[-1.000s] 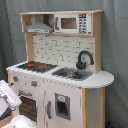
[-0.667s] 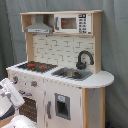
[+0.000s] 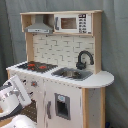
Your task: Play with the kitchen
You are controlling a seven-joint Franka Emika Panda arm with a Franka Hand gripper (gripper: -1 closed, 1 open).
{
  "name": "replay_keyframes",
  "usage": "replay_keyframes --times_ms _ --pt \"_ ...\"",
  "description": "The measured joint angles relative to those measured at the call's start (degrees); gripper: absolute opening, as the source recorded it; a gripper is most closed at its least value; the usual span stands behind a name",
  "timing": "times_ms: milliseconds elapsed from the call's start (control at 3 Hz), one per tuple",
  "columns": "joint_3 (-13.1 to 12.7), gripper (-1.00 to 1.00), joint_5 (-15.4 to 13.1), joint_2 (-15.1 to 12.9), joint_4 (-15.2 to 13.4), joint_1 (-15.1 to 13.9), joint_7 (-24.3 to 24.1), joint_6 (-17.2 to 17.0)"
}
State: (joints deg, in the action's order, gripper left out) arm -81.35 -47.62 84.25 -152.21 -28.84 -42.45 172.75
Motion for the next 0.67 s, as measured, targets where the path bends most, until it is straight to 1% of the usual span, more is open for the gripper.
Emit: replay_keyframes --times_ms 333,667 --pt "1.1 1.00 0.0 0.1 0.1 -4.3 0.0 4.8" --pt "1.9 1.00 -0.1 0.2 0.4 -7.7 0.3 9.3"
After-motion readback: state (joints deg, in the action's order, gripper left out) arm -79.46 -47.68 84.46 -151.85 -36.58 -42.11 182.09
